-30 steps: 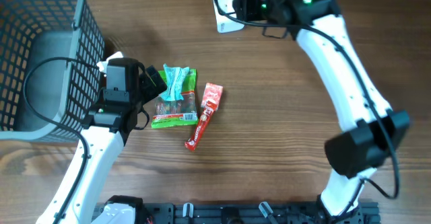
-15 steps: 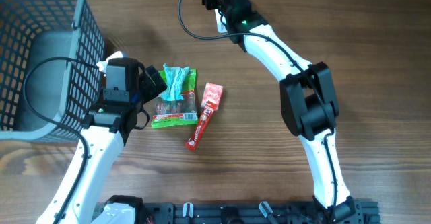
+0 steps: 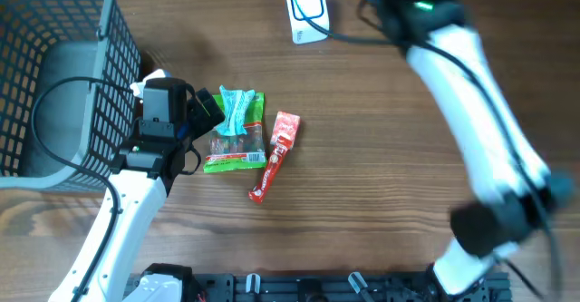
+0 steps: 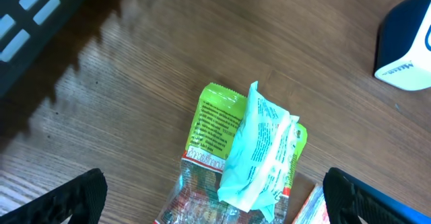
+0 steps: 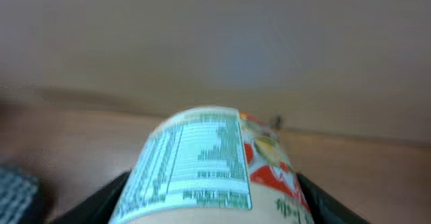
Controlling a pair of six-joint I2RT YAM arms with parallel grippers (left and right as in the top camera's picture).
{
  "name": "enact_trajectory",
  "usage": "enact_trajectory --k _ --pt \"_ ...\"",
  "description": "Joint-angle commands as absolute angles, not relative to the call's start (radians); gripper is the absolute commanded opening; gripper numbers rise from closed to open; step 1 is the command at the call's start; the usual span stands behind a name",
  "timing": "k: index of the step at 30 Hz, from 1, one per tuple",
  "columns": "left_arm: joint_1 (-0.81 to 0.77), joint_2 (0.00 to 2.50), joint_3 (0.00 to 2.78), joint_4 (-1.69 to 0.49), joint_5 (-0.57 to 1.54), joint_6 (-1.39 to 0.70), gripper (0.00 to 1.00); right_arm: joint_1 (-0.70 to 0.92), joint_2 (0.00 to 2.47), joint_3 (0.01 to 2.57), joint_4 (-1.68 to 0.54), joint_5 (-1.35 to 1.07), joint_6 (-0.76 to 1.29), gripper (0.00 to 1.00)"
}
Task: Scan the item barcode
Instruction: 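Set the jar down on the table's right side and release, then reach the right gripper to the red Nescafe sachet and grasp it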
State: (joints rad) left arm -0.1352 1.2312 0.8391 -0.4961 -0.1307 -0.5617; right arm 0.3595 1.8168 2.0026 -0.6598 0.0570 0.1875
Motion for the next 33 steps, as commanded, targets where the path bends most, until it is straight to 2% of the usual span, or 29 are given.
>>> enact_trajectory --k 1,4,5,10,14,15,18,19,21,24,25,26,27,31,32,33 --pt "-0.13 1.227 0.846 -0.494 -0.14 -0.55 1.0 0.271 1.756 2.008 -0.977 0.055 0.161 0.2" --pt "-0.13 1.227 0.846 -0.494 -0.14 -0.55 1.0 0.162 1.805 1.943 -1.272 0.052 0.187 0.18" --pt "-0.13 1.227 0.846 -0.494 -0.14 -0.55 1.0 0.131 1.823 1.888 -1.293 0.052 0.187 0.18" --pt "-0.13 1.227 0.846 -0.494 -0.14 -0.55 1.0 0.035 1.859 1.478 -1.028 0.052 0.19 0.18" --pt "-0.13 1.227 0.846 -0.494 -0.14 -0.55 1.0 0.012 1.859 1.311 -0.889 0.085 0.184 0.22" --pt "-0.13 1.227 0.846 -0.494 -0.14 -0.55 1.0 0.012 1.859 1.296 -0.881 0.101 0.185 0.27" --pt "-0.13 1.227 0.846 -0.494 -0.14 -0.55 1.0 0.012 1.859 1.284 -0.872 0.113 0.182 0.96" --pt "-0.13 1.227 0.846 -0.494 -0.14 -0.55 1.0 0.012 1.859 1.287 -0.872 0.112 0.182 1.0" --pt "-0.13 1.227 0.846 -0.494 -0.14 -0.55 1.0 0.012 1.855 1.361 -0.933 0.114 0.144 1.0" --pt "-0.13 1.227 0.846 -0.494 -0.14 -0.55 1.0 0.014 1.848 1.655 -1.206 0.085 0.131 1.0" --pt "-0.13 1.227 0.846 -0.494 -0.14 -0.55 1.0 0.015 1.847 1.75 -1.284 -0.002 0.13 1.0" --pt "-0.13 1.227 0.846 -0.494 -0.14 -0.55 1.0 0.017 1.847 1.847 -1.355 -0.186 0.13 1.0" --pt "-0.13 1.227 0.846 -0.494 -0.14 -0.55 1.0 0.023 1.842 1.862 -1.36 -0.31 0.13 1.0" --pt "-0.13 1.227 0.846 -0.494 -0.14 -0.55 1.0 0.071 1.842 1.817 -1.32 -0.527 0.133 1.0" --pt "-0.13 1.227 0.846 -0.494 -0.14 -0.55 1.0 0.088 1.842 1.8 -1.312 -0.556 0.134 0.96" --pt "-0.13 1.227 0.846 -0.494 -0.14 -0.55 1.0 0.113 1.842 1.776 -1.305 -0.566 0.137 0.8"
